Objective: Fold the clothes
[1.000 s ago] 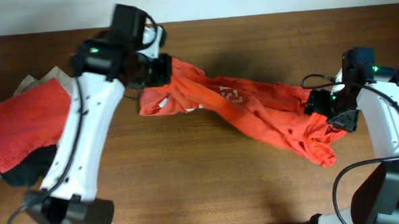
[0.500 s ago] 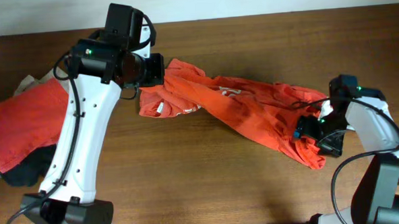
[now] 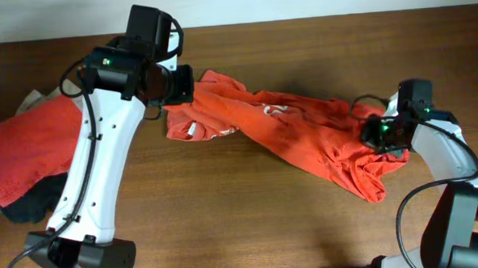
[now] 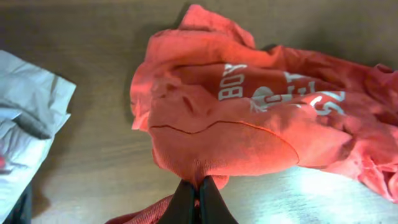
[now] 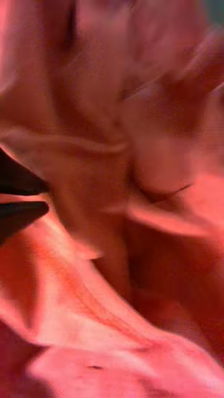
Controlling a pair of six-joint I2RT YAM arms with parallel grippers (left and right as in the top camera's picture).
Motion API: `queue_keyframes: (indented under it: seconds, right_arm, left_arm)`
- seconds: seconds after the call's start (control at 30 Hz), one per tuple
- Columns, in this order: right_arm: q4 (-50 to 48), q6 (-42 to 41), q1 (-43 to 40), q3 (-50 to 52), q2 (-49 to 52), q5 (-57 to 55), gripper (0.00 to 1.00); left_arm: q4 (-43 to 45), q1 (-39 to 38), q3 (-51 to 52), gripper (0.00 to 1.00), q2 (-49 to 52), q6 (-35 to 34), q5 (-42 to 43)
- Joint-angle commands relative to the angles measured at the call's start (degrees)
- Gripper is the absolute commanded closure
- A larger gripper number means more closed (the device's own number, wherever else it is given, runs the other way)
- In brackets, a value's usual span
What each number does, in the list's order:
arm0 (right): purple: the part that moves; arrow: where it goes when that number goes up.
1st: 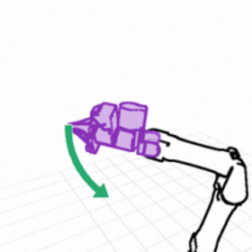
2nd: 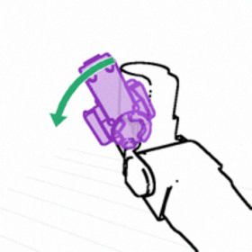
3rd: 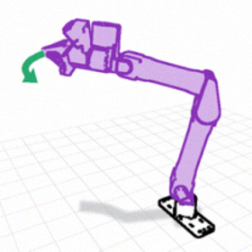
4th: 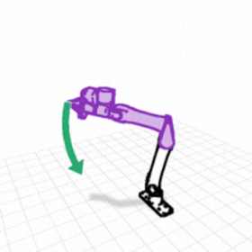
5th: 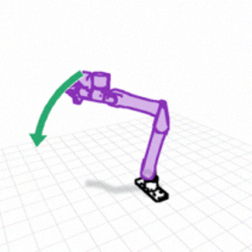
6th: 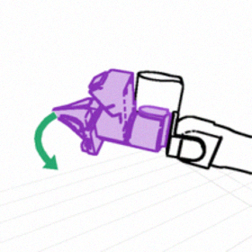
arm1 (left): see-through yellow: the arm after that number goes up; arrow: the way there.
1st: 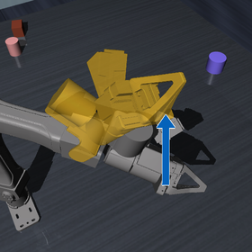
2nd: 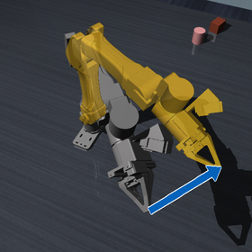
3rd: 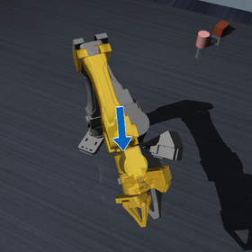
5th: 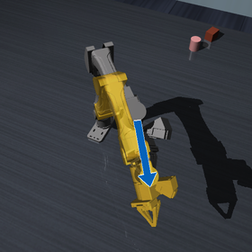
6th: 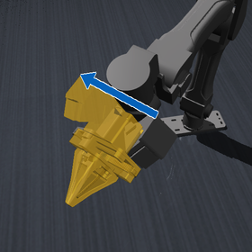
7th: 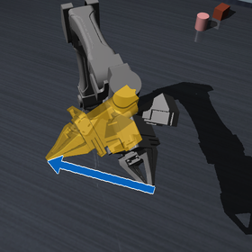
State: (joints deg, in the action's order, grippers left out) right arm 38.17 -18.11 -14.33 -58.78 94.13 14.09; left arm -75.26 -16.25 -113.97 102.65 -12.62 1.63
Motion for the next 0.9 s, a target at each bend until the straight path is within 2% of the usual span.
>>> queue_keyframes:
  seconds: [0.0, 0.03, 0.17, 0.2, 0.27, 0.37, 0.43, 0.53, 0.6, 0.63, 0.7, 0.73, 0.83, 0.87]
  right_arm:
    - [-4.0, -2.12, -2.27, 0.13, 0.11, 0.28, 0.92]
    - [-4.96, -2.16, -3.58, -0.11, 0.11, 0.35, 0.96]
    - [-2.16, -1.36, -8.13, -2.12, 0.11, 3.98, 0.95]
    - [0.17, -0.33, -8.85, -2.64, 0.11, 5.99, 0.89]
    - [5.57, 2.25, -9.35, -2.89, 0.09, 10.21, 0.69]
    - [14.21, 4.5, -7.5, -2.23, 0.11, 10.8, 0.46]
    - [16.17, 5.6, -5.05, -0.79, 0.11, 10.12, 0.38]
    - [13.16, 2.16, -1.44, 2.54, 0.11, 5.31, 0.34]
    - [8.55, -1.51, 0.02, 4.92, 0.11, 1.57, 0.39]
    - [6.56, -2.73, 0.28, 5.75, 0.13, 0.35, 0.53]
    - [2.38, -5.01, 0.44, 7.23, 0.13, -0.44, 0.73]
    - [1.29, -5.22, 0.44, 7.48, 0.15, -0.44, 0.8]
    - [-0.15, -5.14, 0.44, 7.39, 0.13, -0.15, 0.96]
    - [-0.11, -5.11, 0.33, 7.02, 0.09, 0.48, 0.96]
  left_arm:
    - [-0.96, 0.37, -0.26, 0.99, -0.04, 0.72, -3.21]
    - [-1.07, 0.39, -0.26, 0.99, -0.04, 0.72, -3.17]
    - [-0.87, 0.55, -0.26, 0.99, -0.04, 0.7, -3.15]
    - [-0.85, 0.57, -0.26, 0.99, -0.04, 0.7, -3.17]
    - [-0.72, 0.57, -0.26, 0.99, -0.04, 0.72, -3.17]
    - [0.02, 0.55, -0.26, 0.99, -0.04, 0.7, -3.15]
    - [0.46, 0.55, -0.26, 1.0, -0.04, 0.68, -3.13]
    - [0.96, 0.55, -0.26, 1.0, -0.04, 0.68, -3.13]
    - [1.03, 0.55, -0.26, 1.0, -0.04, 0.68, -3.13]
    - [0.98, 0.57, -0.26, 0.99, -0.04, 0.7, -3.15]
    - [0.7, 0.55, -0.26, 0.99, -0.04, 0.7, -3.15]
    - [0.55, 0.55, -0.26, 1.0, -0.04, 0.7, -3.15]
    - [0.09, 0.57, -0.26, 1.0, -0.04, 0.7, -3.15]
    - [0.0, 0.57, -0.26, 0.99, -0.04, 0.7, -3.17]
